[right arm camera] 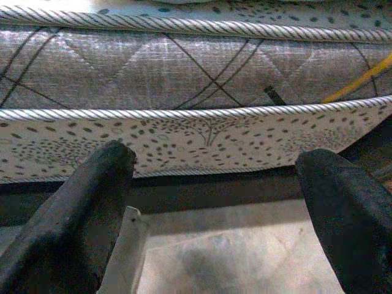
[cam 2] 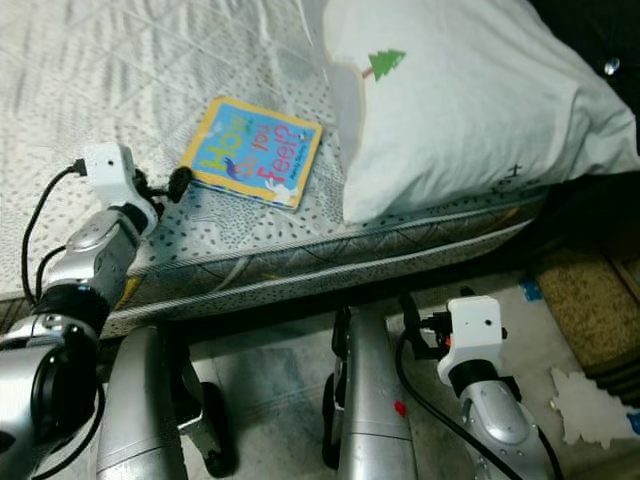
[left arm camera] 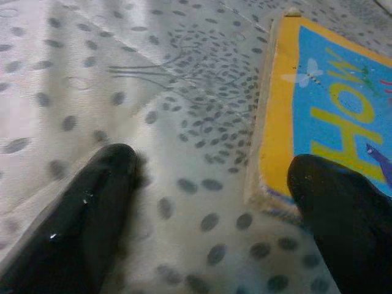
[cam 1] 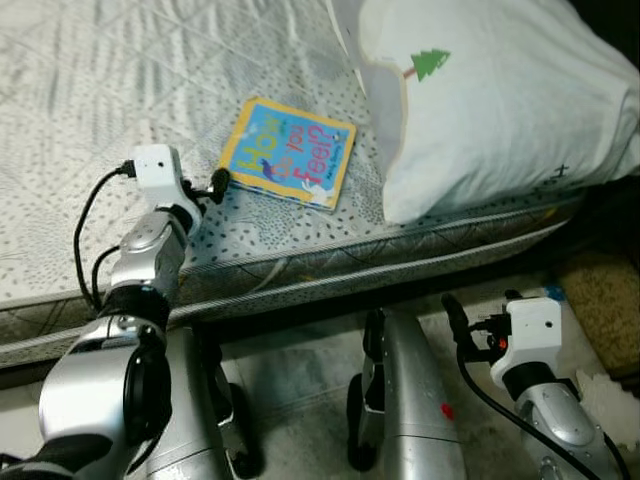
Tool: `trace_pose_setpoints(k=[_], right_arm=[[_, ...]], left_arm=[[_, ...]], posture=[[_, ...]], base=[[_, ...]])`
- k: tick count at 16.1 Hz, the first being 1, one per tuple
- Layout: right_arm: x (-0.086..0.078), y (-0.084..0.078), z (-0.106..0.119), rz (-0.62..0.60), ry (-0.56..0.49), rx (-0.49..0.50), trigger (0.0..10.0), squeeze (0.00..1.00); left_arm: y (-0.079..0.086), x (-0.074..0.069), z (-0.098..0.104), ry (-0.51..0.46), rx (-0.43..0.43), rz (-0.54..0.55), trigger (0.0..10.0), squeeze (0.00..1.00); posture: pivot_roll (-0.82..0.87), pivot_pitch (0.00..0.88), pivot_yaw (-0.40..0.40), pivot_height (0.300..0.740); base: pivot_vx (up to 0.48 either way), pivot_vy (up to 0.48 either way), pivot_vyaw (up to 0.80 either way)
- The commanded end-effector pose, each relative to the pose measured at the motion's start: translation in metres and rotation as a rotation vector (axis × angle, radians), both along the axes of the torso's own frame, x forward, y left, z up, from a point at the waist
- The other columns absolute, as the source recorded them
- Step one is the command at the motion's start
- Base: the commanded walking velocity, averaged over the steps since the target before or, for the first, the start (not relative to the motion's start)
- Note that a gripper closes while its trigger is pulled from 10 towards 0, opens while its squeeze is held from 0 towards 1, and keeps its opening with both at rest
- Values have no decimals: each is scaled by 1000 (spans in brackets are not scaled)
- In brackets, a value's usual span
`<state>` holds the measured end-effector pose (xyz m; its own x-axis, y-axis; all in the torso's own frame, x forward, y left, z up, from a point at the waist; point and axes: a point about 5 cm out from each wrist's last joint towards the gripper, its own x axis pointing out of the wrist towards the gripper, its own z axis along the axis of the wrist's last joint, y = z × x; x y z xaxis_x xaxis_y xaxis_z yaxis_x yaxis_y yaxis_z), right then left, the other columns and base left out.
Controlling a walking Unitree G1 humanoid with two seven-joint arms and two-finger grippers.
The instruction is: Clean up the room
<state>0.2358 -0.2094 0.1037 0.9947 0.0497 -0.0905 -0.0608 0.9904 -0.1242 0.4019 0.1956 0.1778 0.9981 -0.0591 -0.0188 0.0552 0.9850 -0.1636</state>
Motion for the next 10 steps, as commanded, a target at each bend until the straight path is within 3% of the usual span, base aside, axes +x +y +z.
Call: trace_pose_setpoints(k=[1, 10], right_arm=[[-6, -6, -1, -22, 21, -4, 10000, 0], [-2, -1, 1, -34, 15, 9, 10000, 0]], left_arm=[[-5, -2, -11, 43, 1, -25, 10000, 0], [-52, -5, -33, 159, 39, -241, 10000, 0]], posture=[[-145, 400, -61, 509], [-130, 387, -46, 509]], base=[[0, 0, 0], [0, 0, 0]])
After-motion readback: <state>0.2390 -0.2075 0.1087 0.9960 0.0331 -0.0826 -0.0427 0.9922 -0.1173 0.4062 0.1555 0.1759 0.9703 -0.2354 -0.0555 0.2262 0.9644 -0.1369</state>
